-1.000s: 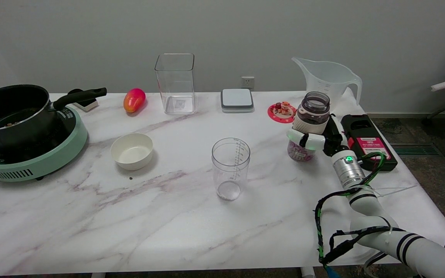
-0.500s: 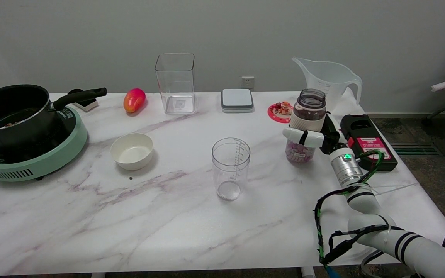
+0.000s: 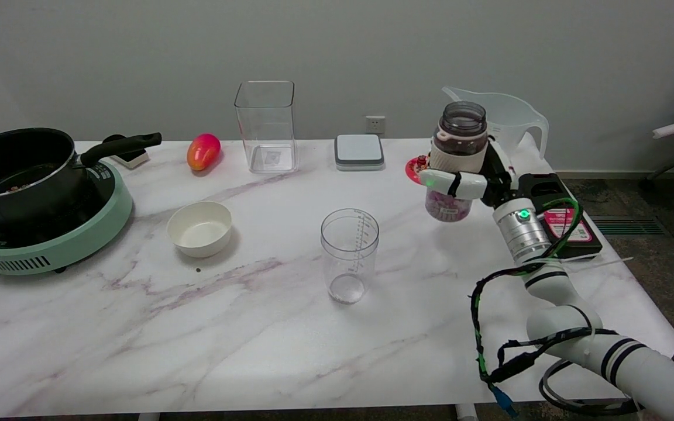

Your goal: Pick up the black bottle.

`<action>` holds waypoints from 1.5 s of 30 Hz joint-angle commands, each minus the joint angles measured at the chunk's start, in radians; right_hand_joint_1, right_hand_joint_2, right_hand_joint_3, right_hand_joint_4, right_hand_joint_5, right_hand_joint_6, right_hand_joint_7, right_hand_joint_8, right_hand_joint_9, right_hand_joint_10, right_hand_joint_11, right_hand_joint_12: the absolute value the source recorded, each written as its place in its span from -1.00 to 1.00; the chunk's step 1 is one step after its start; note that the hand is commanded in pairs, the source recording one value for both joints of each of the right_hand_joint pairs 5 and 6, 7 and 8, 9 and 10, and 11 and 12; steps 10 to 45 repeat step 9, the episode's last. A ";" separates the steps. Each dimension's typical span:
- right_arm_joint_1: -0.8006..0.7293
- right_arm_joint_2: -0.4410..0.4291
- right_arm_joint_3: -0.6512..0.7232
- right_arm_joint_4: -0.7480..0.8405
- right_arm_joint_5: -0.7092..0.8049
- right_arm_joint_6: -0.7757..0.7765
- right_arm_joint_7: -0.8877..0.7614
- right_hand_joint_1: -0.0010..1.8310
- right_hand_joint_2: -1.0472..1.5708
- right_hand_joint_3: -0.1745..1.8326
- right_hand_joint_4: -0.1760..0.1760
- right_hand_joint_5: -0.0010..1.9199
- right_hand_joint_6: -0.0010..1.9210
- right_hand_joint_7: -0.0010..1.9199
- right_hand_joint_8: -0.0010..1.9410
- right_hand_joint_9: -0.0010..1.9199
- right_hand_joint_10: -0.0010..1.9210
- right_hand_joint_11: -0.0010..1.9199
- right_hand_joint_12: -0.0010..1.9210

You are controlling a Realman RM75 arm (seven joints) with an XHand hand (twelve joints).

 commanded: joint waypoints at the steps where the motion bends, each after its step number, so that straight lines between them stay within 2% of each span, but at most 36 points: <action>1: -0.124 0.030 0.220 0.279 -0.340 -0.089 -0.243 0.47 0.81 -0.50 0.00 0.91 0.91 0.89 0.87 0.57 0.57 0.33 0.33; 6: -0.186 0.011 0.251 0.393 -0.352 -0.118 -0.461 0.46 0.84 -0.51 0.00 0.94 0.94 0.90 0.88 0.58 0.58 0.35 0.35; 9: -0.252 -0.012 0.286 0.473 -0.337 -0.137 -0.714 0.45 0.86 -0.51 0.00 0.95 0.95 0.91 0.89 0.59 0.59 0.36 0.36; 45: -0.252 -0.012 0.286 0.473 -0.337 -0.137 -0.714 0.45 0.86 -0.51 0.00 0.95 0.95 0.91 0.89 0.59 0.59 0.36 0.36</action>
